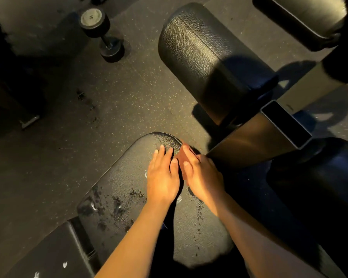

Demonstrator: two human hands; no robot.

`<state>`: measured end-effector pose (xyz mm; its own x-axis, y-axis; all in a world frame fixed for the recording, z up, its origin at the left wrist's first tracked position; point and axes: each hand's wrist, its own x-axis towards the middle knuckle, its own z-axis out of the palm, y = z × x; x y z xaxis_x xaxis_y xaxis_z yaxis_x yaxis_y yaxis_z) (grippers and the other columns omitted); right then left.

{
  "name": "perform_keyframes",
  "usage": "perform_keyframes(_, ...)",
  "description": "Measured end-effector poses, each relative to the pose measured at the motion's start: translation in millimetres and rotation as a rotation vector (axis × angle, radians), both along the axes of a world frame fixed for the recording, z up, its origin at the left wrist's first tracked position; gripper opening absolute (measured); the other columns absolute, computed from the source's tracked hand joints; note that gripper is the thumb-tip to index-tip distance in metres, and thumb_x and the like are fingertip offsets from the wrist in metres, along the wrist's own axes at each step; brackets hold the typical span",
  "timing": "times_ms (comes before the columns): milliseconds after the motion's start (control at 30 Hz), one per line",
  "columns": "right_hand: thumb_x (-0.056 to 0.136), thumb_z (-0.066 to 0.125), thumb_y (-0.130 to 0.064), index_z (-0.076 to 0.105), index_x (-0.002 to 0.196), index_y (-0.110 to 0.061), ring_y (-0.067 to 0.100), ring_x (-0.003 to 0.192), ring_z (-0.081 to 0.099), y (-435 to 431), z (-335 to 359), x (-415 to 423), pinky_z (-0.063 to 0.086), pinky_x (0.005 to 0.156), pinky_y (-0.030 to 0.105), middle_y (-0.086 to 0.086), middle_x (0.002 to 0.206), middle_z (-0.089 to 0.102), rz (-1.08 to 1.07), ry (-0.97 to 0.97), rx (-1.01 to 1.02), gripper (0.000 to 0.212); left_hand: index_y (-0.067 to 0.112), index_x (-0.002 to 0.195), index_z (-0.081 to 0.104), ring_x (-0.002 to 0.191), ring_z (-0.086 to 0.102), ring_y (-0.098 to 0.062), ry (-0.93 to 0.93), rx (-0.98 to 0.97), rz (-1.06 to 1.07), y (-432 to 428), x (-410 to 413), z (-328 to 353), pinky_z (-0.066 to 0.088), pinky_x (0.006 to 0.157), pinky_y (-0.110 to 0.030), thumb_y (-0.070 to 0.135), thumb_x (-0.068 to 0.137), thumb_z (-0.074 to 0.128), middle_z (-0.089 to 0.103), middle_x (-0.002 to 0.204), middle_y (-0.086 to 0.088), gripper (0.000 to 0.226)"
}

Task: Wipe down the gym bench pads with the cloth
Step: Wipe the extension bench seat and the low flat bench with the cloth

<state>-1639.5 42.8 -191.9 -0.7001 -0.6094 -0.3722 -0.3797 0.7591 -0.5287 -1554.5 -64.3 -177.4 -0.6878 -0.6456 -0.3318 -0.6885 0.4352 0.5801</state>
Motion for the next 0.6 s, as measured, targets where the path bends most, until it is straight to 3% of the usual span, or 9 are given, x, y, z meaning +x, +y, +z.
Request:
perform_keyframes(100, 0.100, 0.035, -0.037, 0.031, 0.154, -0.039, 0.029, 0.123, 0.048, -15, -7, -6, 0.046, 0.096, 0.039, 0.006, 0.129, 0.057, 0.023, 0.038, -0.105, 0.054, 0.019, 0.145, 0.054, 0.150, 0.027, -0.025, -0.010, -0.124, -0.024, 9, 6, -1, 0.019, 0.124, -0.043, 0.036, 0.105, 0.032, 0.039, 0.159, -0.002, 0.048)
perform_keyframes(200, 0.098, 0.029, -0.044, 0.034, 0.152, -0.042, 0.028, 0.126, 0.046, -31, -14, -17, 0.040, 0.106, 0.036, 0.006, 0.135, 0.055, 0.078, -0.004, -0.071, 0.054, 0.015, 0.147, 0.050, 0.139, 0.036, -0.028, -0.003, -0.192, -0.027, 15, 11, 0, 0.027, 0.119, -0.043, 0.039, 0.100, 0.031, 0.046, 0.154, -0.002, 0.056)
perform_keyframes(267, 0.093, 0.023, -0.050, 0.034, 0.150, -0.046, 0.030, 0.121, 0.052, -23, -12, -15, 0.043, 0.105, 0.036, 0.009, 0.132, 0.058, 0.036, -0.039, -0.109, 0.059, 0.018, 0.151, 0.043, 0.134, 0.041, -0.028, -0.008, -0.168, -0.055, 23, 11, 3, 0.031, 0.115, -0.045, 0.037, 0.098, 0.031, 0.046, 0.153, -0.001, 0.057)
perform_keyframes(367, 0.099, 0.033, -0.042, 0.036, 0.152, -0.041, 0.030, 0.113, 0.060, 11, -4, 2, 0.049, 0.095, 0.038, 0.009, 0.128, 0.061, 0.025, -0.024, -0.211, 0.052, 0.021, 0.147, 0.043, 0.121, 0.053, -0.029, 0.012, -0.132, -0.102, 39, 13, 7, 0.039, 0.104, -0.047, 0.031, 0.095, 0.032, 0.055, 0.142, 0.001, 0.054)
perform_keyframes(500, 0.103, 0.037, -0.036, 0.028, 0.153, -0.044, 0.028, 0.114, 0.053, 63, 3, 29, 0.045, 0.091, 0.039, 0.008, 0.123, 0.056, -0.029, 0.130, -0.004, 0.051, 0.017, 0.149, 0.045, 0.138, 0.045, -0.025, 0.011, -0.161, -0.128, 56, 23, 1, 0.033, 0.114, -0.050, 0.031, 0.096, 0.033, 0.049, 0.152, -0.003, 0.056)
perform_keyframes(600, 0.102, 0.034, -0.031, 0.046, 0.146, -0.031, 0.032, 0.107, 0.058, 56, 8, 32, 0.048, 0.085, 0.038, 0.008, 0.120, 0.061, -0.047, 0.173, -0.048, 0.046, 0.017, 0.146, 0.048, 0.138, 0.045, -0.023, 0.009, -0.199, -0.173, 61, 28, -4, 0.033, 0.113, -0.050, 0.029, 0.101, 0.032, 0.052, 0.149, -0.004, 0.049)
